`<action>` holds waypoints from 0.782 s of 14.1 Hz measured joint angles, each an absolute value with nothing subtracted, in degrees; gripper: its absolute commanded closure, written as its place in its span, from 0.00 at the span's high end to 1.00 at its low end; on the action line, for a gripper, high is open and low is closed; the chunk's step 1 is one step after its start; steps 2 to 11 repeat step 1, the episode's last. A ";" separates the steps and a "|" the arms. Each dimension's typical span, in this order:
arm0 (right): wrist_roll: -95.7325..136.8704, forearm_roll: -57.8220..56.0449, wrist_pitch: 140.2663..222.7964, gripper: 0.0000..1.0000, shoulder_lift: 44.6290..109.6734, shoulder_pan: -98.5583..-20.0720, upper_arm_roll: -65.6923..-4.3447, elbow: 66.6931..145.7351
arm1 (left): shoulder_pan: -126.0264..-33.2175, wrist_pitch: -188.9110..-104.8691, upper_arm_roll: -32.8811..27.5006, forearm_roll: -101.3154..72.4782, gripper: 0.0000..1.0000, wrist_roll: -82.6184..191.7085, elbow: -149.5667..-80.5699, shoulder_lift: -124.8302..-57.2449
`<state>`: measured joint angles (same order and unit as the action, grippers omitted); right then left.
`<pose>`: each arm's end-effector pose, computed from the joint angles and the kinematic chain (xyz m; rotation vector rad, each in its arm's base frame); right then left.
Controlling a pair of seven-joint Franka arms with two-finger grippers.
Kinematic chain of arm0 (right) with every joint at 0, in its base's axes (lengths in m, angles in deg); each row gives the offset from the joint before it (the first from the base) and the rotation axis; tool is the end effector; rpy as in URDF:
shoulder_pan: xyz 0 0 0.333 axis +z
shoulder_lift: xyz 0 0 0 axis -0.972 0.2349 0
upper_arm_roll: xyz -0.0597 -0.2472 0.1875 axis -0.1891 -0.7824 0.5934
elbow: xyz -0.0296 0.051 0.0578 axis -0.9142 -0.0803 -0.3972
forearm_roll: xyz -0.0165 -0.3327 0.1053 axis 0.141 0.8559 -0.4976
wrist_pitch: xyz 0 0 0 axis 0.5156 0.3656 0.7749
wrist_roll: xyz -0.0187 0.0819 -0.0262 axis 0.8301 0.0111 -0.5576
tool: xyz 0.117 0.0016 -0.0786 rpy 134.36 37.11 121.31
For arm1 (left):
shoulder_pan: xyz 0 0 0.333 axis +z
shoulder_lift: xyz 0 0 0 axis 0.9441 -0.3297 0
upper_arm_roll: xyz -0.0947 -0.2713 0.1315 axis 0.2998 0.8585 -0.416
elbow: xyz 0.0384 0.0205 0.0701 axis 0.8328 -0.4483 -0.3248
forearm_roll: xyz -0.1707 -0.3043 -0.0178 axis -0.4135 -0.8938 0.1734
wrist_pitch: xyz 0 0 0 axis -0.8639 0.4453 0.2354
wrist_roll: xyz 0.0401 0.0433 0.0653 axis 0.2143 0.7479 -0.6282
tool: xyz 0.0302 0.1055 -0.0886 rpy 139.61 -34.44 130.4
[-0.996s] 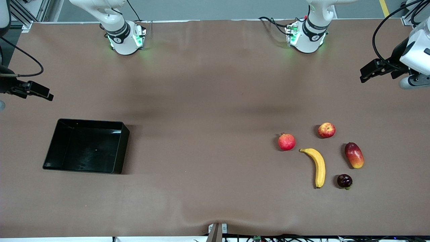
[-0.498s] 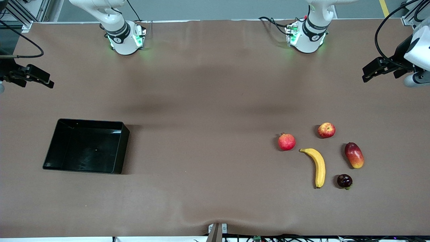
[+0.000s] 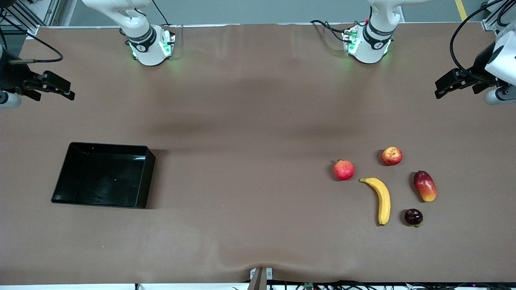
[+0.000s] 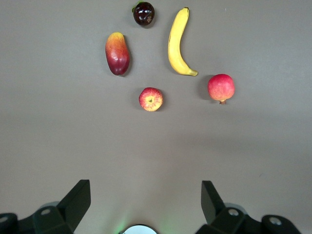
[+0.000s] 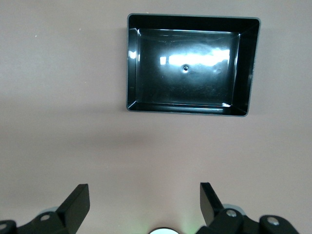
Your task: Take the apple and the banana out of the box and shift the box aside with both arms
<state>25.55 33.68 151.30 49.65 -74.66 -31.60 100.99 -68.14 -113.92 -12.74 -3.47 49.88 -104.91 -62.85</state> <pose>0.4763 0.0031 0.5916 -3.0953 0.0029 0.1203 0.4817 -0.0437 0.6083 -3.0897 -0.1540 0.0685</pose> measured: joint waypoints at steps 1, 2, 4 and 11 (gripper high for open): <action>25.55 33.68 151.29 1.00 49.65 -74.33 -31.59 100.99 | -68.14 -113.77 -12.74 -3.47 1.00 49.88 -104.90 -62.85; 25.55 33.68 151.29 1.00 49.65 -74.33 -31.59 100.99 | -68.14 -113.77 -12.74 -3.47 1.00 49.88 -104.90 -62.85; 25.55 33.68 151.29 1.00 49.65 -74.33 -31.59 100.99 | -68.14 -113.77 -12.74 -3.47 1.00 49.88 -104.90 -62.85; 25.55 33.68 151.29 1.00 49.65 -74.33 -31.59 100.99 | -68.14 -113.77 -12.74 -3.47 1.00 49.88 -104.90 -62.85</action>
